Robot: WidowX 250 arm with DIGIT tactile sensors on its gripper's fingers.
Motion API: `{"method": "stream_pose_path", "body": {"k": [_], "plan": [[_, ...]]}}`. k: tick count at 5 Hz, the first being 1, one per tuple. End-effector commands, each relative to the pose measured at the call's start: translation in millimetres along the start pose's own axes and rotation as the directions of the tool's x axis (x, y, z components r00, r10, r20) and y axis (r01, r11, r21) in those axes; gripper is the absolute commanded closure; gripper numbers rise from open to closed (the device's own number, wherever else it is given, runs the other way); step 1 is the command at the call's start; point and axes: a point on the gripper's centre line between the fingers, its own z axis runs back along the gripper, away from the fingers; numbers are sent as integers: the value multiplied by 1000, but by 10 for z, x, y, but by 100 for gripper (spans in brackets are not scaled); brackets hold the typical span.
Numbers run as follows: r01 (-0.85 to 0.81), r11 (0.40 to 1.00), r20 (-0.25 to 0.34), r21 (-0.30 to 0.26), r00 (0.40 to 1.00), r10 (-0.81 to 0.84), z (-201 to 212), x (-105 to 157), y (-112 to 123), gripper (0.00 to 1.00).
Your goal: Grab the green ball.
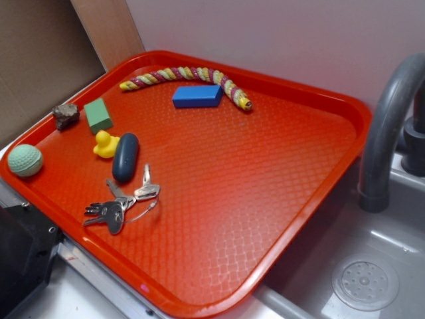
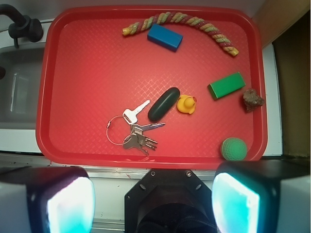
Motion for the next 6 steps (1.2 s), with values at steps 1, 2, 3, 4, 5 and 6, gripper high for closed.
{"method": "stream_pose_path", "body": {"k": [1, 2, 3, 4, 5, 6], "plan": [[0, 1000, 0, 0, 1000, 0, 0, 0, 0, 0], [87, 990, -29, 110, 996, -84, -497, 61, 233, 0], [87, 988, -87, 126, 993, -76, -863, 68, 572, 0], [117, 982, -144, 150, 985, -96, -1261, 25, 862, 0], [125, 984, -177, 128, 979, -101, -1635, -47, 1100, 0], [239, 951, -311, 198, 935, -171, -2098, -280, 1219, 0]]}}
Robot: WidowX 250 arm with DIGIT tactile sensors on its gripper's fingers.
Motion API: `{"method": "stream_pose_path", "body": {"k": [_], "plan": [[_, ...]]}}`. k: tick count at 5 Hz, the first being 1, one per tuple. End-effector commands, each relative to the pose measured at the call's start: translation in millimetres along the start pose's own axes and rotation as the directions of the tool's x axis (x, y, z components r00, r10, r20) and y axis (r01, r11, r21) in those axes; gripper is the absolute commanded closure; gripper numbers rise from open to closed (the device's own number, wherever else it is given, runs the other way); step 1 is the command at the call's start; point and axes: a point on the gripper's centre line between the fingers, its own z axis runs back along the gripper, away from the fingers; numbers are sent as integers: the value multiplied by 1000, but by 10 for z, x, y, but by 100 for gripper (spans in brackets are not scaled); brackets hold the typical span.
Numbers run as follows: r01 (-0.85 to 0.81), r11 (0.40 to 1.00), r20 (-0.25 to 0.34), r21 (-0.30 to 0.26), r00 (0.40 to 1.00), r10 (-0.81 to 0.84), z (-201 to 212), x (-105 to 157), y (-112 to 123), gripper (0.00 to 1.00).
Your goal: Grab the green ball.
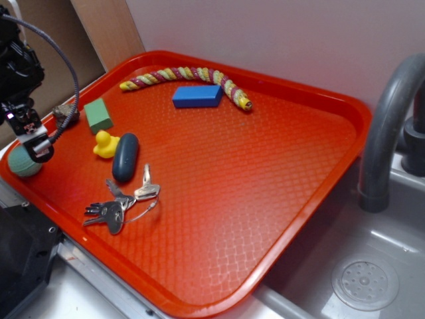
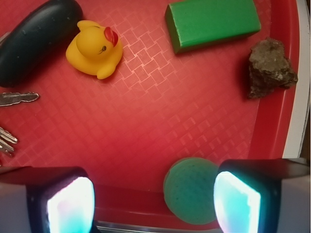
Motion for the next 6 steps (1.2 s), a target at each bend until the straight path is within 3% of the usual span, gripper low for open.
{"method": "stream_pose_path", "body": {"k": [1, 2, 3, 4, 5, 6], "plan": [[39, 994, -106, 102, 994, -29, -516, -252, 131, 0], [30, 995, -94, 98, 995, -21, -517, -232, 132, 0], [2, 995, -93, 101, 996, 7, -504, -230, 148, 100], [6, 997, -74, 77, 997, 0, -449, -216, 142, 100], [1, 999, -18, 44, 1000, 0, -295, -150, 118, 100], [-7, 999, -2, 44, 1000, 7, -221, -111, 132, 100]]}}
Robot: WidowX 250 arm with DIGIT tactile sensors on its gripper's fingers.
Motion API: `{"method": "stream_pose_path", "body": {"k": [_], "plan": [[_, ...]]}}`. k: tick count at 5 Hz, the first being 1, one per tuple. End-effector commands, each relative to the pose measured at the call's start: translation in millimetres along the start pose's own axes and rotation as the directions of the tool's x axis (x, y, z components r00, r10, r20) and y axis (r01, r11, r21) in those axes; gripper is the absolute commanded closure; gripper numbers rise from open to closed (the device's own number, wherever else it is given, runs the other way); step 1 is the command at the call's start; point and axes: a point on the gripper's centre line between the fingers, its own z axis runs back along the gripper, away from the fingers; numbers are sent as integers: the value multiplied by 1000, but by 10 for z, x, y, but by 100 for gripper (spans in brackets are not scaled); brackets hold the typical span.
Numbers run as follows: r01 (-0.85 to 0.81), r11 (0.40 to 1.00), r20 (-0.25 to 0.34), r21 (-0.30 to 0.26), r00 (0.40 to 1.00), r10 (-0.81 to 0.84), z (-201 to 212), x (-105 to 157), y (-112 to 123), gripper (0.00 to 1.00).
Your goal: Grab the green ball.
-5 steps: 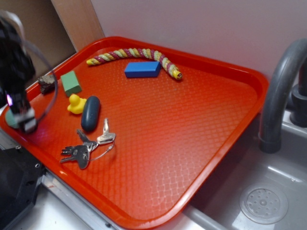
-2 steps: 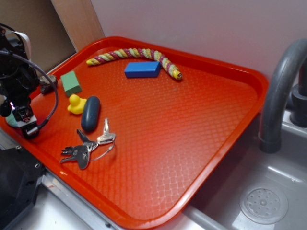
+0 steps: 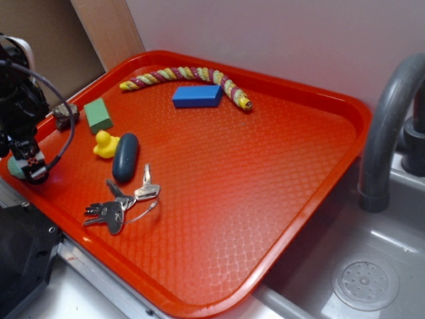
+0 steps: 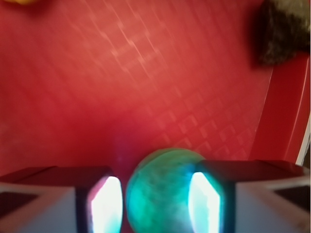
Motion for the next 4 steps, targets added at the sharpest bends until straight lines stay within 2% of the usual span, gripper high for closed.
{"method": "stream_pose_path", "body": {"k": [1, 2, 3, 4], "plan": [[-40, 999, 25, 8, 999, 39, 110, 21, 78, 100], [-56, 998, 32, -9, 998, 57, 149, 37, 69, 100], [-111, 993, 45, -36, 993, 113, 180, 35, 112, 0], [-138, 990, 26, -19, 990, 139, 119, 7, 149, 0]]}}
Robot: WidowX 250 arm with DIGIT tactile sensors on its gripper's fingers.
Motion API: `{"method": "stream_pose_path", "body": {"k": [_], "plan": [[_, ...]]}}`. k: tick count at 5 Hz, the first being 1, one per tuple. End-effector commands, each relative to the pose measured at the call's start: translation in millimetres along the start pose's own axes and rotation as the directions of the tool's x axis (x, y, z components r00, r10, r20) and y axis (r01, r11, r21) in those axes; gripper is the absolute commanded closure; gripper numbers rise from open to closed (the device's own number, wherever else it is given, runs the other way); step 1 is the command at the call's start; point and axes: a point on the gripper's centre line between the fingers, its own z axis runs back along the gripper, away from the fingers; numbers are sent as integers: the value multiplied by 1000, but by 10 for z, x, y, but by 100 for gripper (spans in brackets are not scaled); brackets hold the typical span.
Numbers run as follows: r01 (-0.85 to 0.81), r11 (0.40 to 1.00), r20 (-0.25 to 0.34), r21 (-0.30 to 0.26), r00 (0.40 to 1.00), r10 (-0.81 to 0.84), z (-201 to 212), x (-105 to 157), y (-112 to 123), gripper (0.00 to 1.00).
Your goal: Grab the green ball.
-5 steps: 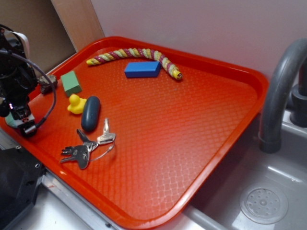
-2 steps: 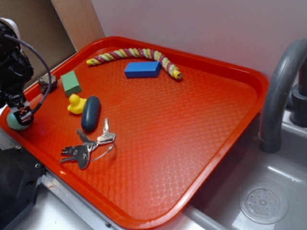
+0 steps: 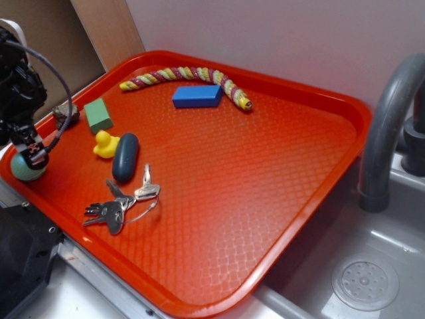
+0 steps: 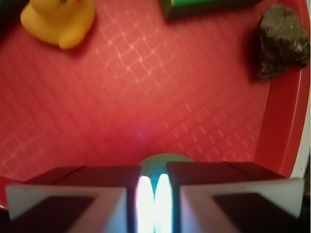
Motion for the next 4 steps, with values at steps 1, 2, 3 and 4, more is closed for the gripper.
{"method": "stream_pose_path", "body": {"k": [1, 2, 3, 4], "plan": [[-77, 997, 15, 31, 997, 77, 30, -55, 146, 0], [-106, 993, -8, 60, 994, 107, -14, -109, 191, 0], [-158, 965, -47, 207, 984, 171, -150, -218, 366, 0], [-148, 945, -32, 293, 986, 164, -142, -266, 359, 0]]}}
